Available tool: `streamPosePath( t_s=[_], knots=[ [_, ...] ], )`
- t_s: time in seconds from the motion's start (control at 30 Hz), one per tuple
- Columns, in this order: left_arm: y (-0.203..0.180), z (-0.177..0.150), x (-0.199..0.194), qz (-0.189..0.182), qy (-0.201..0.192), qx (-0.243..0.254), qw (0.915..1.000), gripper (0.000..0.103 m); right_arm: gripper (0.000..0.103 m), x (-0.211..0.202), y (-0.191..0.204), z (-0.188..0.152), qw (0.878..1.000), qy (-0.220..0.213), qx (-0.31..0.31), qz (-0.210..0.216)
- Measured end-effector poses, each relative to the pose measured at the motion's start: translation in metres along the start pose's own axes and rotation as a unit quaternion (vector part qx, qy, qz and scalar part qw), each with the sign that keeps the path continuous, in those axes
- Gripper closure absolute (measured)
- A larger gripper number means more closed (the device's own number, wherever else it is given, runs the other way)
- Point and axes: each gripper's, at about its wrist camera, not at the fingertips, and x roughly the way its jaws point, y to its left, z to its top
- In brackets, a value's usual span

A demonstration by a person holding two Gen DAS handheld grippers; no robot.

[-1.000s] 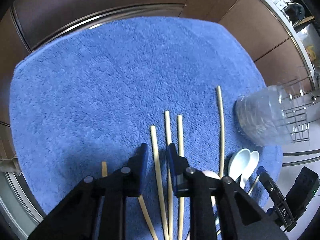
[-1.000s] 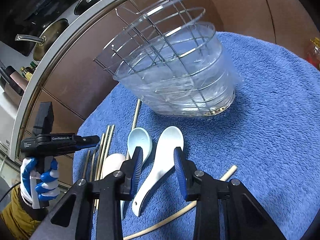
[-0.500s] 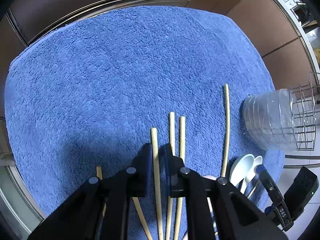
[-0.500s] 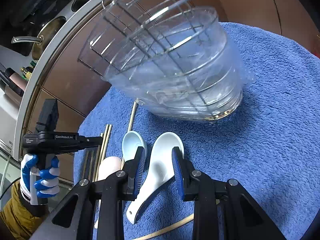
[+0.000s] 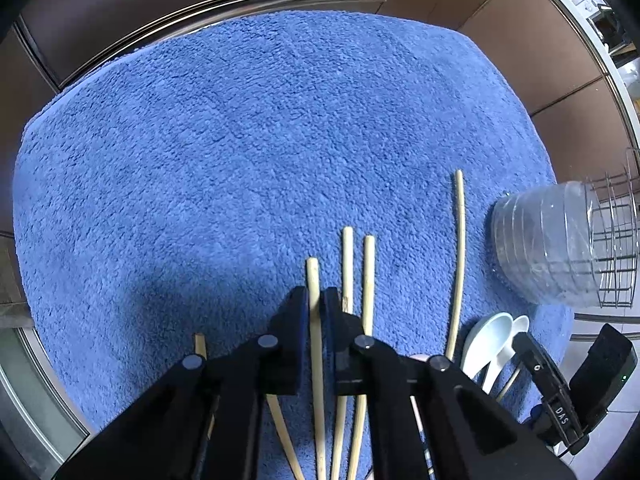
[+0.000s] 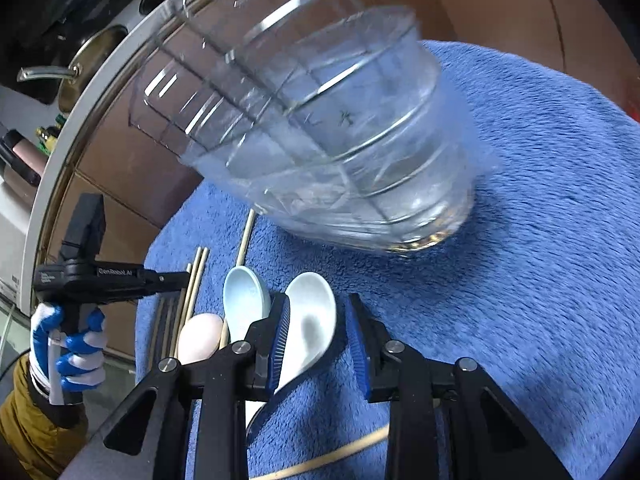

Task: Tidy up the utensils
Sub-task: 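Close the right tool on the white spoon while the left tool grasps a chopstick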

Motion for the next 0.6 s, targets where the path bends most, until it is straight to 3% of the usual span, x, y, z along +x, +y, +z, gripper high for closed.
streamPosePath(
  t_s=[0.07,0.43,0.6],
  knots=[
    [0.002,0.002,0.001,-0.002,0.000,-0.009,1.0000,0.098,0.095,0.003,-0.001,0.002,1.000,0.005,-0.005,-0.005],
    [0.016,-0.015,-0.013,-0.019,-0.035,-0.020,0.9990,0.098,0.097,-0.037,0.019,-0.018,0.998,-0.044,-0.022,-0.033],
    [0.025,-0.038,-0.053,-0.062,-0.107,-0.002,0.9923,0.098,0.097,-0.072,0.046,-0.035,0.994,-0.084,-0.042,-0.059]
  ],
)
